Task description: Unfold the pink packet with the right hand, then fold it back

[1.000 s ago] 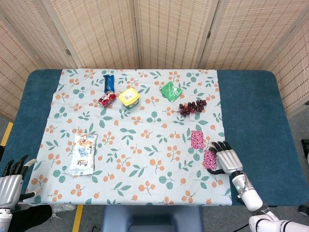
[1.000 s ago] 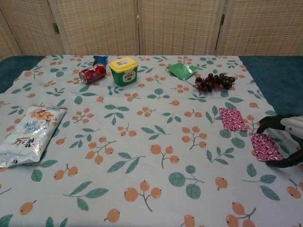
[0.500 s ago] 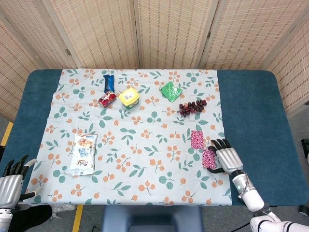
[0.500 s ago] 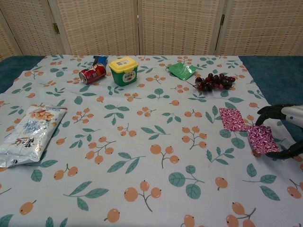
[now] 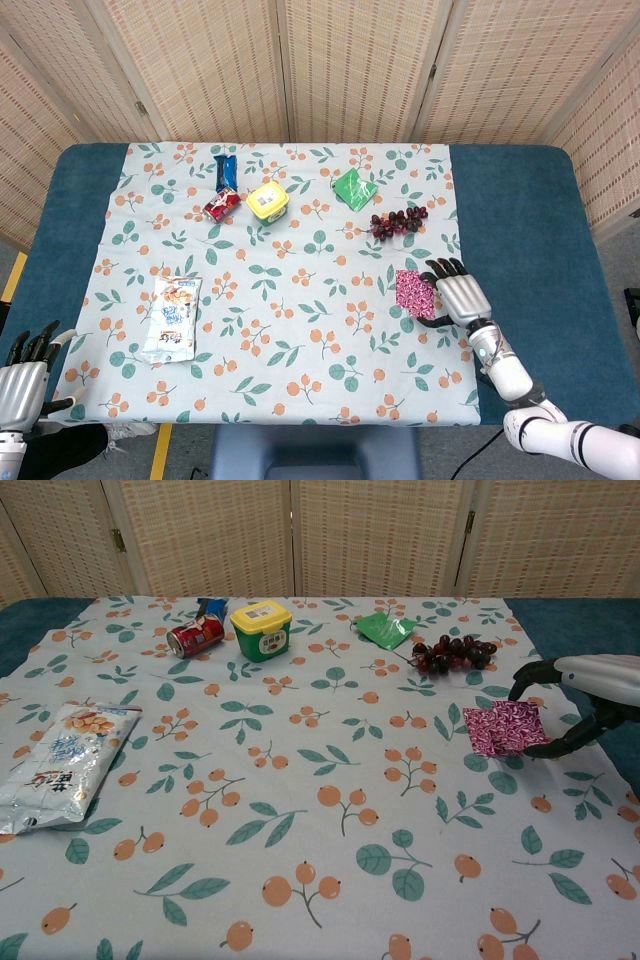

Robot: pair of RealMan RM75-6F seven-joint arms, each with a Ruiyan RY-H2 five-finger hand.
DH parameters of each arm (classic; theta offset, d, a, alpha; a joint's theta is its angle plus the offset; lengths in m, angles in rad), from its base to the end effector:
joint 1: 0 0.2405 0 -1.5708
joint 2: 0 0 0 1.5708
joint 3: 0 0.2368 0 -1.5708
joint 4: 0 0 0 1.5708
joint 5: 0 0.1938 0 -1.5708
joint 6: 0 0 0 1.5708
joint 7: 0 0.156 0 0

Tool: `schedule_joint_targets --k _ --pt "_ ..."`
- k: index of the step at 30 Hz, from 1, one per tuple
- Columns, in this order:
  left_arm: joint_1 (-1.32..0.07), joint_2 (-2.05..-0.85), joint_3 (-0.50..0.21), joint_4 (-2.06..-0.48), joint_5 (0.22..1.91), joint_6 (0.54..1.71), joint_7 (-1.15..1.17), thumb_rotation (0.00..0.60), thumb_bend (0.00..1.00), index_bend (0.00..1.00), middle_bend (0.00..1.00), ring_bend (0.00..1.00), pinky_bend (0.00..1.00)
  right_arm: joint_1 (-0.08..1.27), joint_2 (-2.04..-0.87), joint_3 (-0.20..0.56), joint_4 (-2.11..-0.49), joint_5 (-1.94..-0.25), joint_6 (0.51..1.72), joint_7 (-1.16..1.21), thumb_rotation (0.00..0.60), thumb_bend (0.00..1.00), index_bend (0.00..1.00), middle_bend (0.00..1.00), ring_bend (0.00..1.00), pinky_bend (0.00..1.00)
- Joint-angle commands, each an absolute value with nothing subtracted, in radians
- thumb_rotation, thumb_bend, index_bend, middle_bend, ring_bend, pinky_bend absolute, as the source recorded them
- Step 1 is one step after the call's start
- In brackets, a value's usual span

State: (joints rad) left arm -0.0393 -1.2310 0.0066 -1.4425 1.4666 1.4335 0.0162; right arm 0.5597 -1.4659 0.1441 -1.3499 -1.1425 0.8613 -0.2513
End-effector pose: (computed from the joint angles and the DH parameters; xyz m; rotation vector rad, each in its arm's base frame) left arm -0.3288 0.1653 0.1337 -1.4052 -0.9661 -0.7318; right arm -0.2398 -0.3230 0.0194 1.7662 -1.0593 0.6654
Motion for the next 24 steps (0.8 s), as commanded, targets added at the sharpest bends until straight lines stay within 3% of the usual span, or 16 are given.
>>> schedule_joint_targets --k 1,24 --pt "-0.038 -1.230 0.007 -1.444 1.466 1.434 0.017 0.600 0.21 0.19 0.09 0.17 0.00 0.593 -1.505 0.159 -1.295 -1.107 0.819 -0.250 0.416 0.24 0.24 0.11 0.00 0.00" --pt "-0.035 -1.231 0.005 -1.439 1.456 1.429 0.015 0.600 0.22 0.19 0.09 0.17 0.00 0.662 -1.595 0.160 -1.145 -1.103 0.760 -0.198 0.413 0.24 0.24 0.11 0.00 0.00"
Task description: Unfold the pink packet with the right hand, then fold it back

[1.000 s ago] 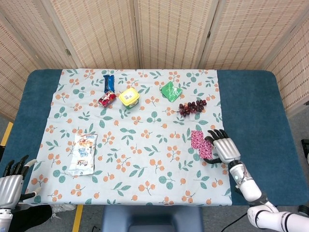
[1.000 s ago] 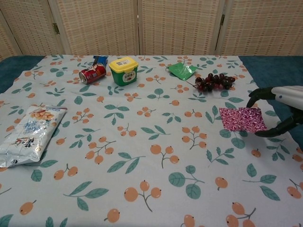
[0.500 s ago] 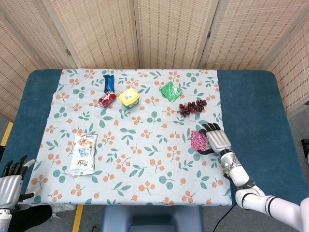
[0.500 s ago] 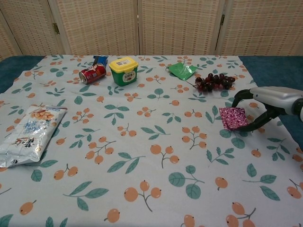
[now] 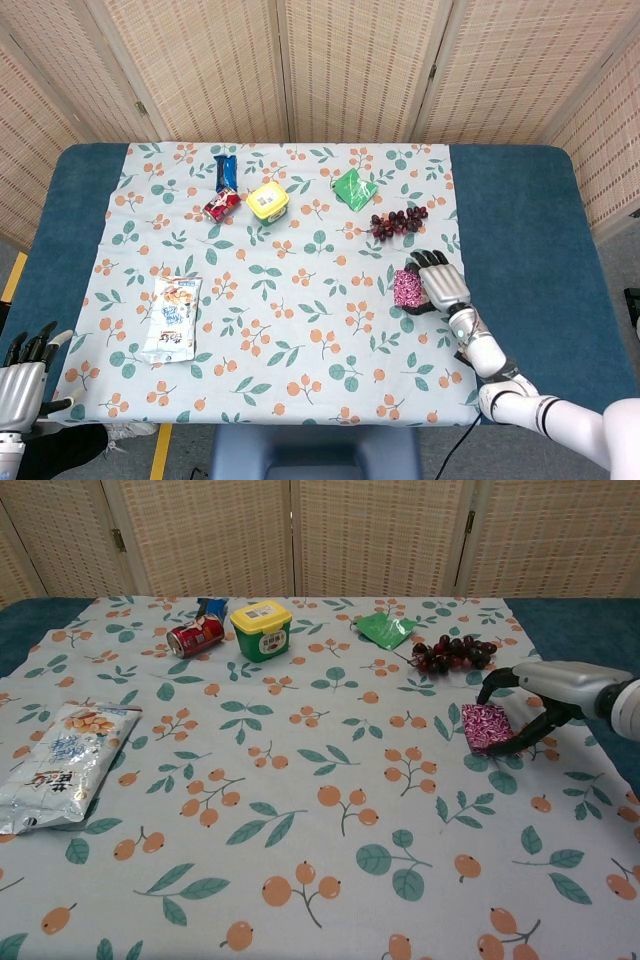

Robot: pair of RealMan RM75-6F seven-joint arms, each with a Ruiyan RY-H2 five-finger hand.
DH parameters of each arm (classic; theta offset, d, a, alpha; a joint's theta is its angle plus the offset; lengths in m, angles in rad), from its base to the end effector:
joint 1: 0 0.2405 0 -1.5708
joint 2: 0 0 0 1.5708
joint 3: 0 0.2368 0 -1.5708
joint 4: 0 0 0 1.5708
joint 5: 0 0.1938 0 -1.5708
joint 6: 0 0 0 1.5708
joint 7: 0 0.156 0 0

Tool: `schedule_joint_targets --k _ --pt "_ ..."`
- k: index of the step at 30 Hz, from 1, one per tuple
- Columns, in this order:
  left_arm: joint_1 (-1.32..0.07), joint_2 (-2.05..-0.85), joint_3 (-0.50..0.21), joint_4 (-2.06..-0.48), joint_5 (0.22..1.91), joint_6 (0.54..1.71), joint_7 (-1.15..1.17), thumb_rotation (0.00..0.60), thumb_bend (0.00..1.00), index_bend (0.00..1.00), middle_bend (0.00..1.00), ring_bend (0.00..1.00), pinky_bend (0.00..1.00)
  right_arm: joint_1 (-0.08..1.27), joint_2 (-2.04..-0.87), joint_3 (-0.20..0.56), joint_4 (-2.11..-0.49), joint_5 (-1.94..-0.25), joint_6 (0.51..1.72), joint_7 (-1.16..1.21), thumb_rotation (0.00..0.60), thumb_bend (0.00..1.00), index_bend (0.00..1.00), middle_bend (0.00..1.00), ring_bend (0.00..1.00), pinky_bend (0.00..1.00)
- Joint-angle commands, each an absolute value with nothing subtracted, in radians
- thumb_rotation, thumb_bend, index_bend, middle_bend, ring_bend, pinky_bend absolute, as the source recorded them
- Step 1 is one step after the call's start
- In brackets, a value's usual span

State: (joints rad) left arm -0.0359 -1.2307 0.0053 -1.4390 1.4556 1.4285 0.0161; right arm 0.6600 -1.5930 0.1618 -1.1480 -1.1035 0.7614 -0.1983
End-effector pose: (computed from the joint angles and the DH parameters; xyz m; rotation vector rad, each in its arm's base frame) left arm -0.3318 0.1643 0.1345 -1.3957 -0.9723 -0.7190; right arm -0.2333 -0.3541 -0.0094 1.7831 -1.0869 0.6464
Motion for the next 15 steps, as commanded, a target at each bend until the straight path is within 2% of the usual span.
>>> schedule_joint_targets --k 1,15 --pt "-0.035 -1.231 0.006 -1.438 1.456 1.429 0.014 0.600 0.22 0.19 0.09 0.17 0.00 0.663 -1.596 0.159 -1.143 -1.104 0.759 -0.198 0.412 0.24 0.24 0.11 0.00 0.00" --pt "-0.038 -1.233 0.003 -1.434 1.456 1.426 0.010 0.600 0.22 0.19 0.09 0.17 0.00 0.660 -1.591 0.147 -1.139 -1.097 0.763 -0.195 0.415 0.24 0.20 0.11 0.00 0.00"
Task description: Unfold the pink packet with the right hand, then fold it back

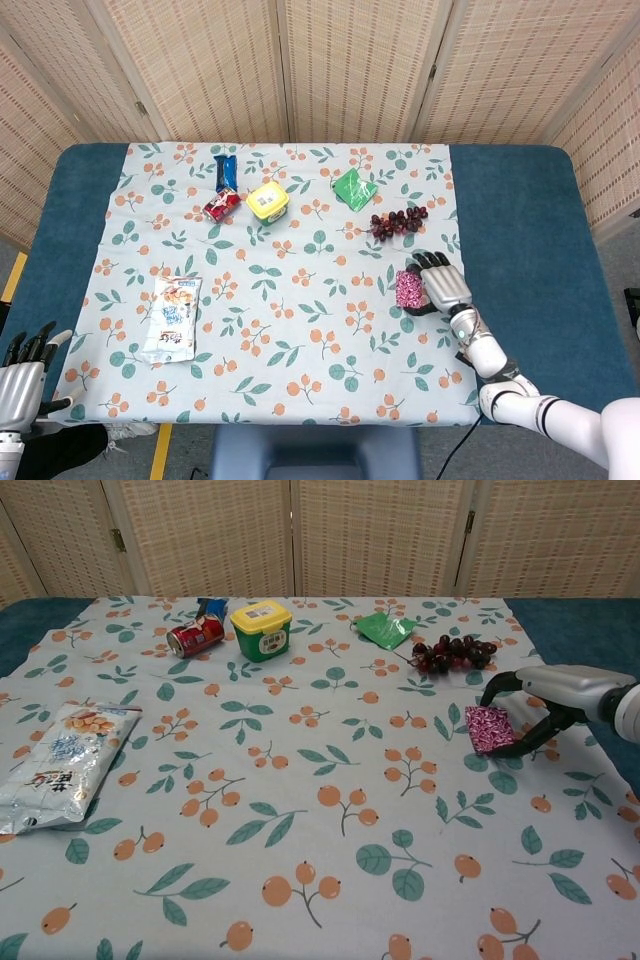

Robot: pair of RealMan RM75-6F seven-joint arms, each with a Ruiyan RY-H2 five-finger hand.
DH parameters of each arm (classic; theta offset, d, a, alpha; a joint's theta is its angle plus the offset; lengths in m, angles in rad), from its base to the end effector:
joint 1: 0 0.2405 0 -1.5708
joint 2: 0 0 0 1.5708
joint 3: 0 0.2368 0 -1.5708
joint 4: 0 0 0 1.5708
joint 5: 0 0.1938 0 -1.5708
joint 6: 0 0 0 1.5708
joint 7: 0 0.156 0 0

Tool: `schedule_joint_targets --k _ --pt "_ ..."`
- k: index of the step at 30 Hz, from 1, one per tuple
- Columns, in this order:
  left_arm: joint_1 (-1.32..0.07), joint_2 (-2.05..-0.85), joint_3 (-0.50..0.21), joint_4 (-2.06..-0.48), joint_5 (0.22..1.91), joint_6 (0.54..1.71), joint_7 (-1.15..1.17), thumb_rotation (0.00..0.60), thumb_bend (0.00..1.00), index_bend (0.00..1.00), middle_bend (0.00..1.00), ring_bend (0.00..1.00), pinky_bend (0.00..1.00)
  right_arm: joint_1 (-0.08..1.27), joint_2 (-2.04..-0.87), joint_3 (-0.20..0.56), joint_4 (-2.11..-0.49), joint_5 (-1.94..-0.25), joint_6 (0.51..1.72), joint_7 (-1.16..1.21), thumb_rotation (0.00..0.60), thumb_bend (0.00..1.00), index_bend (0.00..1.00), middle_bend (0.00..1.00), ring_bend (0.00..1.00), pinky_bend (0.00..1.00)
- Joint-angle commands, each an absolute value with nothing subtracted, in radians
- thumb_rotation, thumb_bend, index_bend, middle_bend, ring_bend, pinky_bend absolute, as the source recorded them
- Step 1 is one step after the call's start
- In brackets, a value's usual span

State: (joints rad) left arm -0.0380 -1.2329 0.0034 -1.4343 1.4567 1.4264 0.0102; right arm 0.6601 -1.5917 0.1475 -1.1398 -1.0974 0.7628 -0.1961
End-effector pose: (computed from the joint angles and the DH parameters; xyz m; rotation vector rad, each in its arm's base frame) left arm -0.3320 0.1654 0.1342 -1.3959 -0.9735 -0.7235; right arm -0.2380 -0.3529 -0.0091 1.7827 -1.0860 0.6296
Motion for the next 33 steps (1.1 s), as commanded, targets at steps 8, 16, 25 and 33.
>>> schedule_joint_targets --k 8,16,25,33 --pt "-0.040 -1.233 0.003 -1.436 1.456 1.424 0.013 0.600 0.22 0.19 0.09 0.17 0.00 0.657 -1.585 0.140 -1.146 -1.101 0.769 -0.193 0.415 0.24 0.19 0.11 0.00 0.00" --pt "-0.040 -1.235 0.003 -1.435 1.455 1.422 0.013 0.600 0.22 0.19 0.09 0.17 0.00 0.652 -1.580 0.136 -1.154 -1.100 0.779 -0.198 0.416 0.24 0.18 0.11 0.00 0.00" --pt "-0.039 -1.234 0.003 -1.433 1.456 1.425 0.009 0.600 0.21 0.19 0.09 0.17 0.00 0.635 -1.560 0.137 -1.194 -1.114 0.829 -0.200 0.413 0.24 0.16 0.11 0.00 0.00" --pt "-0.051 -1.232 -0.012 -1.437 1.458 1.429 0.015 0.600 0.22 0.19 0.09 0.16 0.00 0.507 -1.430 0.104 -1.380 -1.232 1.084 -0.183 0.542 0.24 0.16 0.11 0.00 0.00"
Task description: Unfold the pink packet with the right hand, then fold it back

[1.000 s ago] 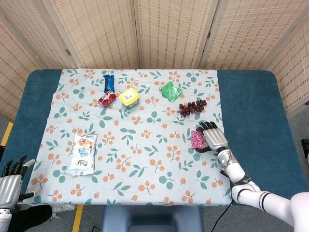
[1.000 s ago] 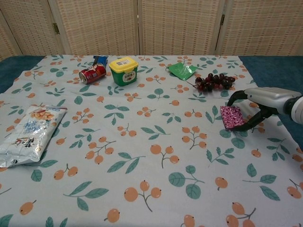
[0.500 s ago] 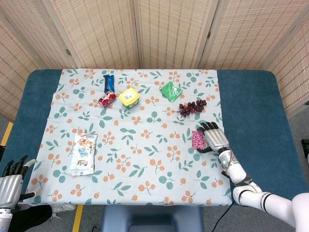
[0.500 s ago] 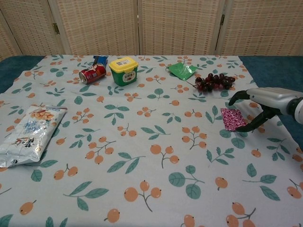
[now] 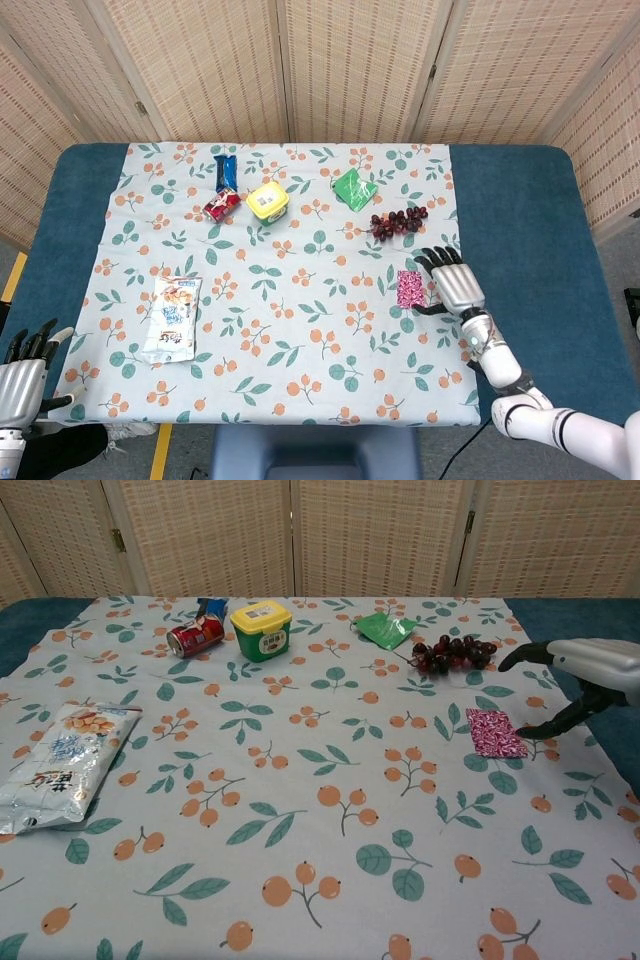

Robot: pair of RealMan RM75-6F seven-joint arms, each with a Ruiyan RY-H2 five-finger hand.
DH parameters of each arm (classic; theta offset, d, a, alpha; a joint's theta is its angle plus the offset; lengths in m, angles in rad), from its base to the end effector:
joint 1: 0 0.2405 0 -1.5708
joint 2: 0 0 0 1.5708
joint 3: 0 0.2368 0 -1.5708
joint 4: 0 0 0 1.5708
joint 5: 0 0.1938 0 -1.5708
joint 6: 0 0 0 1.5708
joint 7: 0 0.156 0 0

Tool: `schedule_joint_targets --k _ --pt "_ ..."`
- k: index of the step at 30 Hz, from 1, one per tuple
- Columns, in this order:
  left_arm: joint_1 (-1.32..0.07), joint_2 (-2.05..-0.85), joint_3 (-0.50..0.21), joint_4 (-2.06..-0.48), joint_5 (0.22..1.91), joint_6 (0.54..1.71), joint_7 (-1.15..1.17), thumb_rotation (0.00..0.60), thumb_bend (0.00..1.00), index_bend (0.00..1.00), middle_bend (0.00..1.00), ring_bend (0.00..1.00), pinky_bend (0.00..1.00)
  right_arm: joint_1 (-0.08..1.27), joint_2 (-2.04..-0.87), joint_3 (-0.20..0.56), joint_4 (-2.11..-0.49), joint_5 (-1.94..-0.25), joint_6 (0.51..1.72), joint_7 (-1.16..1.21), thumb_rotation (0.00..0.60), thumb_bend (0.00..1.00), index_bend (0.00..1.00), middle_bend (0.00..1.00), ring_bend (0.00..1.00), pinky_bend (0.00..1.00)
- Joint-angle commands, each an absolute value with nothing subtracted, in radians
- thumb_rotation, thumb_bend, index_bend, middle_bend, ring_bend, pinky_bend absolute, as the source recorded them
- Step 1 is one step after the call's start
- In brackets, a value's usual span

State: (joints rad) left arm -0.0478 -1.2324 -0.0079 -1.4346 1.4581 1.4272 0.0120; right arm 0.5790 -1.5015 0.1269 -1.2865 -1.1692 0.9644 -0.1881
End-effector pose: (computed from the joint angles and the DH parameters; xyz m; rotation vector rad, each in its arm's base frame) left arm -0.3294 0.1710 0.1360 -1.3959 -0.9574 -0.7378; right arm -0.2362 -0.3331 0.0260 1.7025 -1.0020 0.7547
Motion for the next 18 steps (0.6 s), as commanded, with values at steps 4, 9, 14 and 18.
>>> schedule_joint_targets --k 4,9,14,18 --pt "-0.062 -1.235 -0.026 -1.447 1.463 1.438 0.036 0.600 0.22 0.19 0.09 0.16 0.00 0.415 -1.338 0.071 -1.503 -1.295 1.238 -0.186 0.586 0.24 0.16 0.13 0.01 0.00" --pt "-0.074 -1.241 -0.038 -1.465 1.471 1.449 0.069 0.600 0.22 0.19 0.09 0.15 0.00 0.315 -1.249 0.028 -1.591 -1.383 1.392 -0.171 0.589 0.24 0.21 0.16 0.04 0.00" --pt "-0.085 -1.249 -0.051 -1.483 1.486 1.471 0.108 0.600 0.22 0.19 0.09 0.14 0.00 0.229 -1.198 -0.014 -1.626 -1.434 1.484 -0.146 0.589 0.24 0.22 0.16 0.04 0.00" --pt "-0.090 -1.252 -0.057 -1.507 1.493 1.485 0.139 0.600 0.22 0.19 0.09 0.14 0.00 0.177 -1.193 -0.026 -1.627 -1.462 1.543 -0.117 0.590 0.24 0.22 0.16 0.04 0.00"
